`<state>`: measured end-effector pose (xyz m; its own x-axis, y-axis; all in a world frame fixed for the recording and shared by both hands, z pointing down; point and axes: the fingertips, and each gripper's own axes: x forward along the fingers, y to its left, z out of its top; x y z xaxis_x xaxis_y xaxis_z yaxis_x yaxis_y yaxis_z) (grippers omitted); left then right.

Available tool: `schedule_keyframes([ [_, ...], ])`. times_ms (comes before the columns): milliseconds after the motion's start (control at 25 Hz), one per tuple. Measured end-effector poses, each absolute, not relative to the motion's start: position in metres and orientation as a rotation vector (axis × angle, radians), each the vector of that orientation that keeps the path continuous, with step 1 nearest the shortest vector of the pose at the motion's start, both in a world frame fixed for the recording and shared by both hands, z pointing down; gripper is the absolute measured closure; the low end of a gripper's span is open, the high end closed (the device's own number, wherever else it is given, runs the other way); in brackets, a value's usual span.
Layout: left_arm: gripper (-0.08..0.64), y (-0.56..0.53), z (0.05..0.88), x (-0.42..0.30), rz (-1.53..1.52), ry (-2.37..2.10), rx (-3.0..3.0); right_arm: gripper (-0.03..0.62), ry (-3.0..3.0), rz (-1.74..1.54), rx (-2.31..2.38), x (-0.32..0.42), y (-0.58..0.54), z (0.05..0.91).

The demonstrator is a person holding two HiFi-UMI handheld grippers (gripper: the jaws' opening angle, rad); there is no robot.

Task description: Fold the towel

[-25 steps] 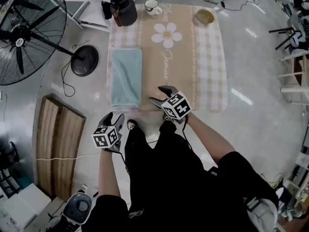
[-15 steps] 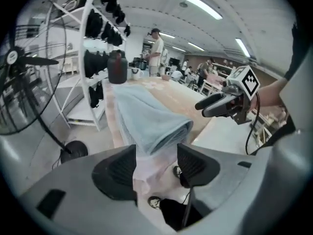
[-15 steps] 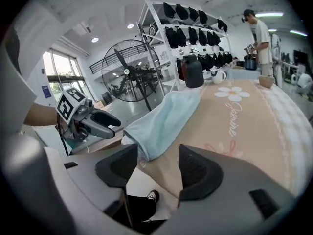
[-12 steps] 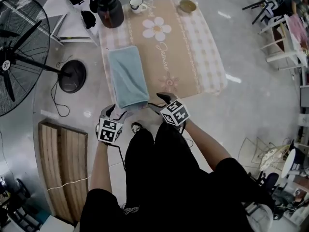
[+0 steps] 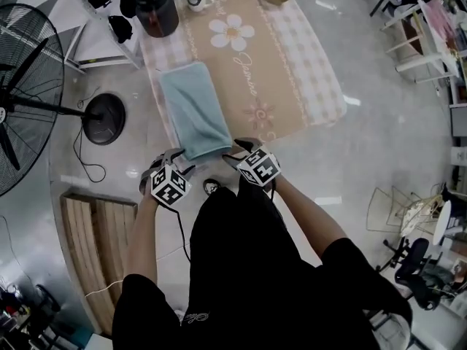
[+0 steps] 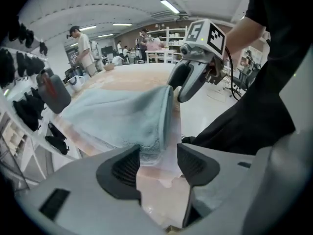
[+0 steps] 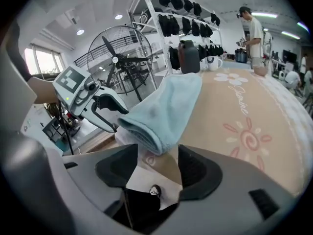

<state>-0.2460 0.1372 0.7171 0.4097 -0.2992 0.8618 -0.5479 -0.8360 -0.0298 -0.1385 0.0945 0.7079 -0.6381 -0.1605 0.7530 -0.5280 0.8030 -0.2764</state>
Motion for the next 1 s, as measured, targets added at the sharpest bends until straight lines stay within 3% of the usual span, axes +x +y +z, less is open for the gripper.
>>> schedule_keyframes([
  [240,0.329,0.135,0.729,-0.243,1.474,-0.664,2.458,0.341,-2.204,0.711,0.575,-0.138,0.09,0.721],
  [360,0.377,0.131,0.733,-0.245,1.459,-0.668,2.457,0.454,-2.201,0.718,0.622,-0.135,0.082,0.723],
  [560,0.426,0.133,0.739,-0.247,1.392,-0.617,2.479,0.479,-2.182,0.694,0.61,-0.137,0.081,0.727],
  [720,0.45,0.133,0.74,-0.245,1.358,-0.614,2.467,0.554,-2.188,0.703,0.574,-0.138,0.086,0.724],
  [800,0.492,0.136,0.739,-0.246,1.343,-0.616,2.436,0.558,-2.188,0.721,0.567,-0.139,0.09,0.721],
  [1000,0.504,0.148,0.731,-0.237,1.233,-0.539,2.406,0.561,-2.188,0.744,0.55,-0.133,0.096,0.706],
])
